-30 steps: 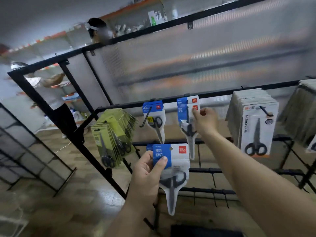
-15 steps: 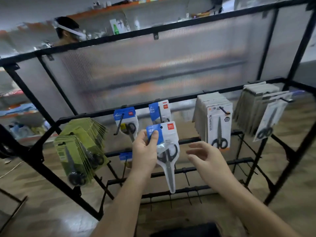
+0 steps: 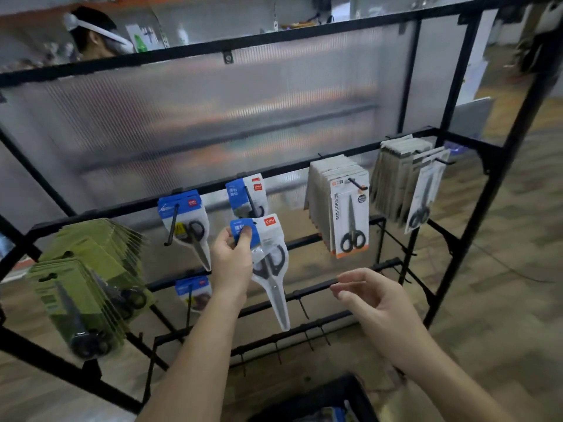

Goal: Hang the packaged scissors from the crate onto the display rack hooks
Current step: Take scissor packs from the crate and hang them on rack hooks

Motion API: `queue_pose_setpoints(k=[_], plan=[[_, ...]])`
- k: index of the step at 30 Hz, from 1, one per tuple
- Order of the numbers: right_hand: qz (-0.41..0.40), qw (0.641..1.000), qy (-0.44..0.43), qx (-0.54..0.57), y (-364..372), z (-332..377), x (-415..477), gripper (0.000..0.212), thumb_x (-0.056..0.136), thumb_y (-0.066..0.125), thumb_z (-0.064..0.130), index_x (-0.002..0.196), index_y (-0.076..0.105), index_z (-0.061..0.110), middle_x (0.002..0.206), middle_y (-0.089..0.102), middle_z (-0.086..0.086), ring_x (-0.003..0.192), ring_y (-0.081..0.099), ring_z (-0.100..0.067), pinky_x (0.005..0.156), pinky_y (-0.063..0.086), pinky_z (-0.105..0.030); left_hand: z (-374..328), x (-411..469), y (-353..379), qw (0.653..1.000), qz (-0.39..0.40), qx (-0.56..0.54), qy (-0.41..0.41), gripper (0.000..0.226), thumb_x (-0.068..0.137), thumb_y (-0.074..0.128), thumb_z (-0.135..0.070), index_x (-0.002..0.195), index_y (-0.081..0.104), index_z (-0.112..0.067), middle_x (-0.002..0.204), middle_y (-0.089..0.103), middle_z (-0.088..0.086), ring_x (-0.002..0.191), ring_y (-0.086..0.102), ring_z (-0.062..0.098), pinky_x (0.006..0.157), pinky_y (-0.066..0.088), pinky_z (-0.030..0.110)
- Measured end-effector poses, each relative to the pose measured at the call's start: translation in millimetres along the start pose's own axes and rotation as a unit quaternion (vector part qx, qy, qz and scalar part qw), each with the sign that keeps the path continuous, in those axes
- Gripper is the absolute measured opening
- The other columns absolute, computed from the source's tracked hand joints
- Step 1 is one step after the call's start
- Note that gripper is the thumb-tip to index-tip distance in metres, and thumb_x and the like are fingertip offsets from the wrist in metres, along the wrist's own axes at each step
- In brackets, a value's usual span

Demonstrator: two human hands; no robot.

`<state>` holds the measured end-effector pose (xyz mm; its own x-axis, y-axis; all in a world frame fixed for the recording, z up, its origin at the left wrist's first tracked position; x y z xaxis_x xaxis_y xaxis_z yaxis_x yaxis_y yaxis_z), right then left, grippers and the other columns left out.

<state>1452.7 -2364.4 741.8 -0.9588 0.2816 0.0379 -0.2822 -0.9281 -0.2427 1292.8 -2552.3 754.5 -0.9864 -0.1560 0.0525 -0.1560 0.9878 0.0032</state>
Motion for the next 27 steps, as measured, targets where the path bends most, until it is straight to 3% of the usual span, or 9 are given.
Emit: queue_pose_setpoints(k=[4,9,13,18,22,24,27], plan=[[0.020,1.000,-0.014,-0.005,1,5,-2,0.017,0.096,0.066,0.012,0.107,0.070,0.025,0.100,0.075,0.018,0.098,0.070,0.001,0.086,0.055,-0.020,-3,-5,-3,0.999,0.001,0.000,0.036,0.011,0.103,0.061,-0.028,0.099,0.066,-0.020,0.093,0.078,0.000,0.088,0.075,0.022,0.075,0.062,0.039],[0.050,0.998,-0.030,-0.018,7,10,0,0.018,0.096,0.067,0.017,0.108,0.069,0.030,0.104,0.075,0.017,0.104,0.068,0.002,0.094,0.055,-0.025,-9,-9,0,0.999,-0.007,0.015,0.033,0.012,0.102,0.062,-0.028,0.097,0.066,-0.018,0.094,0.078,0.003,0.089,0.076,0.024,0.082,0.063,0.050],[0.085,0.996,-0.036,-0.008,5,15,1,0.019,0.096,0.068,0.021,0.112,0.068,0.032,0.108,0.074,0.019,0.108,0.067,0.003,0.098,0.054,-0.027,-10,-12,3,0.999,-0.016,0.018,0.032,0.013,0.102,0.062,-0.026,0.096,0.064,-0.014,0.093,0.076,0.011,0.087,0.075,0.032,0.080,0.062,0.054],[0.099,0.994,-0.036,-0.013,3,11,4,0.021,0.096,0.068,0.021,0.114,0.068,0.032,0.111,0.073,0.018,0.110,0.066,0.003,0.101,0.054,-0.030,-5,-1,2,0.998,-0.021,0.044,0.031,0.014,0.101,0.064,-0.027,0.096,0.066,-0.014,0.091,0.077,0.009,0.084,0.076,0.027,0.073,0.063,0.044],[0.116,0.992,-0.037,-0.011,4,14,10,0.022,0.096,0.068,0.020,0.115,0.068,0.032,0.111,0.074,0.016,0.110,0.066,0.002,0.101,0.054,-0.032,-20,43,14,0.991,-0.034,0.129,0.032,0.018,0.101,0.062,-0.025,0.090,0.065,-0.011,0.079,0.069,0.001,0.069,0.062,0.014,0.060,0.046,0.028],[0.127,0.991,-0.037,-0.004,2,16,13,0.021,0.096,0.068,0.019,0.113,0.068,0.031,0.109,0.074,0.016,0.109,0.067,0.002,0.100,0.054,-0.031,-30,67,21,0.982,-0.029,0.187,0.018,0.022,0.102,0.059,-0.024,0.086,0.063,-0.010,0.071,0.059,0.001,0.065,0.052,0.017,0.054,0.036,0.028],[0.135,0.990,-0.043,0.003,-1,17,19,0.020,0.095,0.069,0.017,0.111,0.069,0.030,0.107,0.074,0.019,0.107,0.067,0.002,0.099,0.055,-0.030,-38,88,21,0.951,-0.011,0.308,-0.004,0.027,0.103,0.055,-0.028,0.080,0.056,-0.013,0.071,0.056,0.003,0.071,0.054,0.023,0.053,0.032,0.030]])
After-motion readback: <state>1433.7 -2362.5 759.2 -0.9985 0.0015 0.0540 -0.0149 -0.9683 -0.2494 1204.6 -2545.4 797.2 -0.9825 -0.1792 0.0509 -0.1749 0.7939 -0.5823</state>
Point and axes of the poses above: each hand's wrist, its own x-axis towards the middle knuckle, its own y-axis out of the palm, z = x × y, the point moved 1 cm from there along x, towards the middle knuckle
